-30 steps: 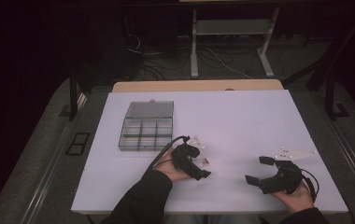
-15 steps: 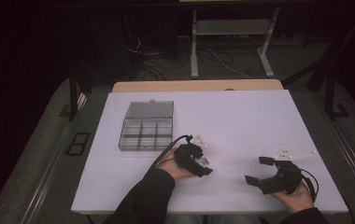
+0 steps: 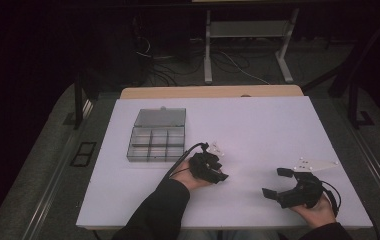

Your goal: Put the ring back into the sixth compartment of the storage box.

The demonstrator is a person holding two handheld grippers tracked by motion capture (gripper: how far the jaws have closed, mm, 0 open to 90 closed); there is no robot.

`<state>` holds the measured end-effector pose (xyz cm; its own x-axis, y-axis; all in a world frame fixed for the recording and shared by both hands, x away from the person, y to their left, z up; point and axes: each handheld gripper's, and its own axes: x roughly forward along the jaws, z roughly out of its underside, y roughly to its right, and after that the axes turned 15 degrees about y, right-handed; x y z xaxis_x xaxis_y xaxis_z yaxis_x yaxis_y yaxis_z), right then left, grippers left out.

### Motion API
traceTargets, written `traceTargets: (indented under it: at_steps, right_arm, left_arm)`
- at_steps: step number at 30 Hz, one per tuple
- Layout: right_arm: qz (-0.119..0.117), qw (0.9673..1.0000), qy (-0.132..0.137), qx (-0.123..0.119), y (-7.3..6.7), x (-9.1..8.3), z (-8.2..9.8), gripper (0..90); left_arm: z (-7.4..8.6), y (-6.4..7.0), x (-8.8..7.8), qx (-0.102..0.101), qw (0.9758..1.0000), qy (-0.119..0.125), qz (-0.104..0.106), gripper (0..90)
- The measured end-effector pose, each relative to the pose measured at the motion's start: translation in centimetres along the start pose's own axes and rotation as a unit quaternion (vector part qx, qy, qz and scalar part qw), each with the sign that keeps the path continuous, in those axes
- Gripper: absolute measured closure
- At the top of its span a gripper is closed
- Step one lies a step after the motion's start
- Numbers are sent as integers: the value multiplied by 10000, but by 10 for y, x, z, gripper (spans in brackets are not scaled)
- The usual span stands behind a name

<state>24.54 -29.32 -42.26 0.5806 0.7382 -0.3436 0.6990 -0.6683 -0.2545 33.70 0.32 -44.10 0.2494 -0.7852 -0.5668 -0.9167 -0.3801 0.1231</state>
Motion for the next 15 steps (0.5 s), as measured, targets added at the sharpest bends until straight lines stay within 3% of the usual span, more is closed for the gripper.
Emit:
traceTargets:
  at_steps: [5,8,15]
  right_arm:
    - [-4,10000,-1,1,0,0,0,6]
    - [-9,10000,-9,2,0,0,0,6]
    - [-12,10000,-9,3,0,0,0,6]
  left_arm:
    - [0,-1,-1,45,9999,12,-127,658]
    - [0,0,-1,-58,9999,36,-140,679]
    - [-3,-3,-5,-30,9998,149,-133,692]
